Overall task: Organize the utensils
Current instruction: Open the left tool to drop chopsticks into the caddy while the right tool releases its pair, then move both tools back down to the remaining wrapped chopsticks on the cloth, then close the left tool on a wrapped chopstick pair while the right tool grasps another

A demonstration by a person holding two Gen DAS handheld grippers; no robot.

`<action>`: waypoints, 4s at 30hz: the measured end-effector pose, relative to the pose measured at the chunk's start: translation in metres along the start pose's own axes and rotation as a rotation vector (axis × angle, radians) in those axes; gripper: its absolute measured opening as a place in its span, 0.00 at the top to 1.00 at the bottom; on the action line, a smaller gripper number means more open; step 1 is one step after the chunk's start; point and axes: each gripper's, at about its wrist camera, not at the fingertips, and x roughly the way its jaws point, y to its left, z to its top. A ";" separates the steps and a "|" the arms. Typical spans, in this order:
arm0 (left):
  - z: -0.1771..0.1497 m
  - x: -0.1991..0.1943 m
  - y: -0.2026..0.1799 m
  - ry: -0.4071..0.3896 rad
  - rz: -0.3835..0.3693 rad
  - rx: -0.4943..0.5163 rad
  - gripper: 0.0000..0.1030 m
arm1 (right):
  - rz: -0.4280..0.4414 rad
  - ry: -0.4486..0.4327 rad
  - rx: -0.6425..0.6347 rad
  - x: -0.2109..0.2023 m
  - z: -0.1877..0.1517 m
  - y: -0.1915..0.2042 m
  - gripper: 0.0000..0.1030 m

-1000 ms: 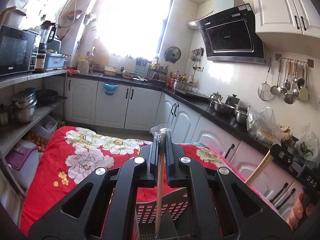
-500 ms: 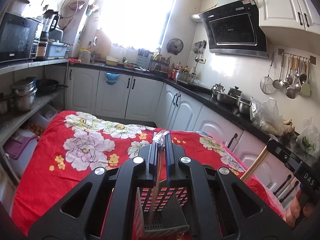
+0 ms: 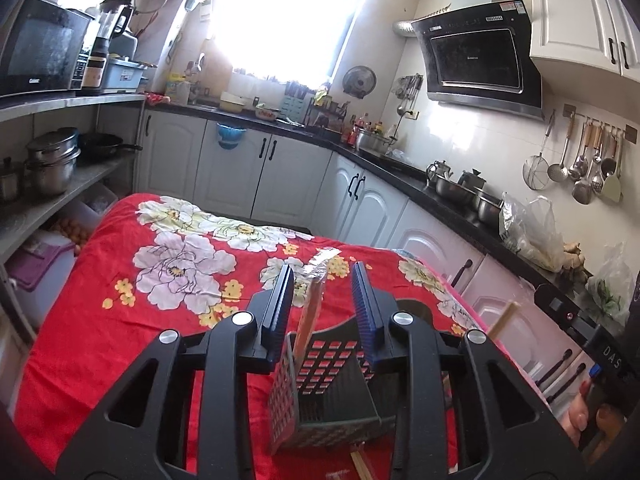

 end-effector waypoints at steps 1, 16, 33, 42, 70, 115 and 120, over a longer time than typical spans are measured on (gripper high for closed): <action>0.000 -0.001 0.000 0.001 0.000 -0.003 0.72 | -0.002 0.002 0.005 -0.002 0.000 -0.001 0.67; -0.008 -0.035 -0.002 -0.012 -0.034 -0.058 0.24 | 0.003 0.000 0.039 -0.032 -0.005 -0.007 0.37; -0.041 -0.072 0.005 0.036 -0.024 -0.106 0.10 | 0.030 0.058 0.024 -0.062 -0.026 0.003 0.27; -0.065 -0.086 0.015 0.085 -0.009 -0.139 0.10 | 0.032 0.118 0.026 -0.067 -0.045 0.008 0.27; -0.132 -0.101 0.073 0.289 0.036 -0.263 0.10 | 0.069 0.379 -0.046 -0.035 -0.104 0.046 0.27; -0.150 -0.014 0.084 0.515 0.152 -0.211 0.81 | -0.023 0.721 0.016 0.088 -0.151 0.026 0.74; -0.149 -0.014 0.092 0.505 0.161 -0.229 0.94 | -0.030 0.705 0.022 0.085 -0.151 0.019 0.86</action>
